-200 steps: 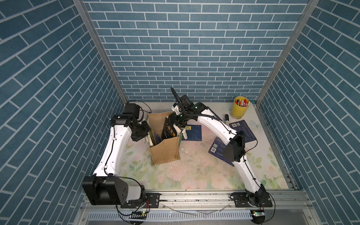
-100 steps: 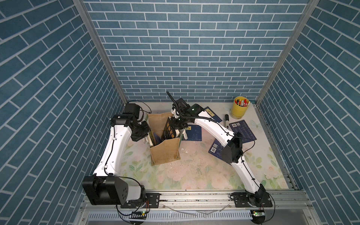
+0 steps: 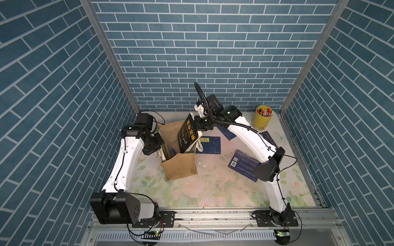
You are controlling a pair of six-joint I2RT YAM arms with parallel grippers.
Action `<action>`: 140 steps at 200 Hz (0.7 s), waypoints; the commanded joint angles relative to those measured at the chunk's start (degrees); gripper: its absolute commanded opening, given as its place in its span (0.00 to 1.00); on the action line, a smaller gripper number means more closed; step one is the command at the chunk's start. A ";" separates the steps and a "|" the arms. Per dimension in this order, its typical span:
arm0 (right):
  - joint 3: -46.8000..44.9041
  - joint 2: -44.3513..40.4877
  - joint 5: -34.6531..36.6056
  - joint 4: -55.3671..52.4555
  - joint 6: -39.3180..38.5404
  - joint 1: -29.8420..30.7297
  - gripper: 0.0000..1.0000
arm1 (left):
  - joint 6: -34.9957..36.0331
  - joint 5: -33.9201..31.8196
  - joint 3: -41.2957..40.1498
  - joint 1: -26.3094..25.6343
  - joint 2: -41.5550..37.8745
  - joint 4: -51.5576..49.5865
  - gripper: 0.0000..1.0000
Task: Take out the books from the canvas bag
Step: Pick up the book from the canvas bag, then place the book at the center of the board.
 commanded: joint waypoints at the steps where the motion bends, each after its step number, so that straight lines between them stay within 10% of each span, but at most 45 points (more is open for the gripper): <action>1: -0.11 -5.00 -1.20 7.61 2.86 -2.26 0.00 | -0.18 -0.94 0.10 0.12 0.14 -2.24 0.00; 75: -13.63 -17.86 -4.23 23.54 11.51 -12.49 0.00 | -0.64 -1.97 -0.61 0.12 -0.30 -1.88 0.00; 140: -45.56 -28.55 -1.56 49.88 22.81 -22.99 0.00 | -1.87 -1.77 -0.98 0.12 -0.09 -1.53 0.00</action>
